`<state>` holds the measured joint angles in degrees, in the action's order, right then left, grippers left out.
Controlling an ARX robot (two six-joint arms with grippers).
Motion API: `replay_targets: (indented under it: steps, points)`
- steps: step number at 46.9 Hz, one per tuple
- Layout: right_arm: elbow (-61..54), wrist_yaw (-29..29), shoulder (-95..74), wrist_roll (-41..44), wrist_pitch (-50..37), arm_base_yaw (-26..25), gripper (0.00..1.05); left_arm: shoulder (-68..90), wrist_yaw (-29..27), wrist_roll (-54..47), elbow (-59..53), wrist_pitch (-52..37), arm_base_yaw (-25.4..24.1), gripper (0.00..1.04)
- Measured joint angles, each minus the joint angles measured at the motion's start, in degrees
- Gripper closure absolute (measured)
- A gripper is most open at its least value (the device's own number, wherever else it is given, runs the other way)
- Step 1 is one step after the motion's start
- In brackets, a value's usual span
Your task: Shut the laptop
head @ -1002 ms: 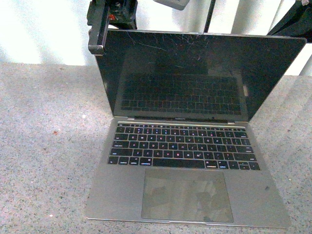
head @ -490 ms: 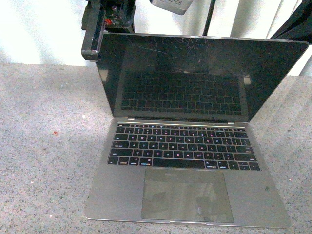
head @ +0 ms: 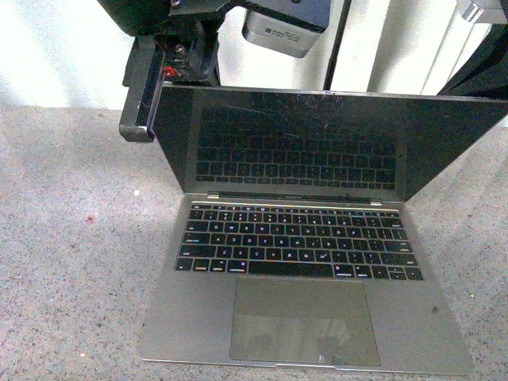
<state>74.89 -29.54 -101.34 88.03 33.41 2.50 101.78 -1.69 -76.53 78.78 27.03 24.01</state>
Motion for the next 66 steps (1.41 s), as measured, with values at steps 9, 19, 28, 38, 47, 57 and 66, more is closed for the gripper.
replay_targets:
  steps: [9,19,28,38,47,57,66]
  points:
    - [-1.92,0.92,0.72,-1.4,0.87,0.63,1.02,-0.96,0.24,-0.09,-3.1,-0.85,0.0,1.01]
    - [-3.63,1.03,1.03,-3.39,1.81,0.81,1.02,-1.66,0.48,-0.17,-6.21,-2.01,0.11,1.01]
    - [-5.84,1.18,1.27,-4.94,1.53,0.98,1.02,-2.25,1.38,-0.15,-8.63,-3.17,0.7,1.01]
    - [-8.5,1.53,1.27,-6.23,1.09,0.98,1.02,-3.04,1.9,-0.15,-12.68,-4.68,2.16,1.01]
    - [-10.64,1.09,1.27,-7.28,-1.2,0.98,1.02,-3.04,1.97,0.04,-14.82,-6.62,2.8,1.01]
    - [-12.44,0.59,1.27,-7.45,-2.97,1.01,1.02,-2.6,2.32,0.42,-16.28,-8.59,3.43,1.01]
    - [-14.1,0.26,1.16,-7.63,-4.5,1.01,1.02,-1.38,2.82,1.31,-17.4,-10.51,4.22,1.01]
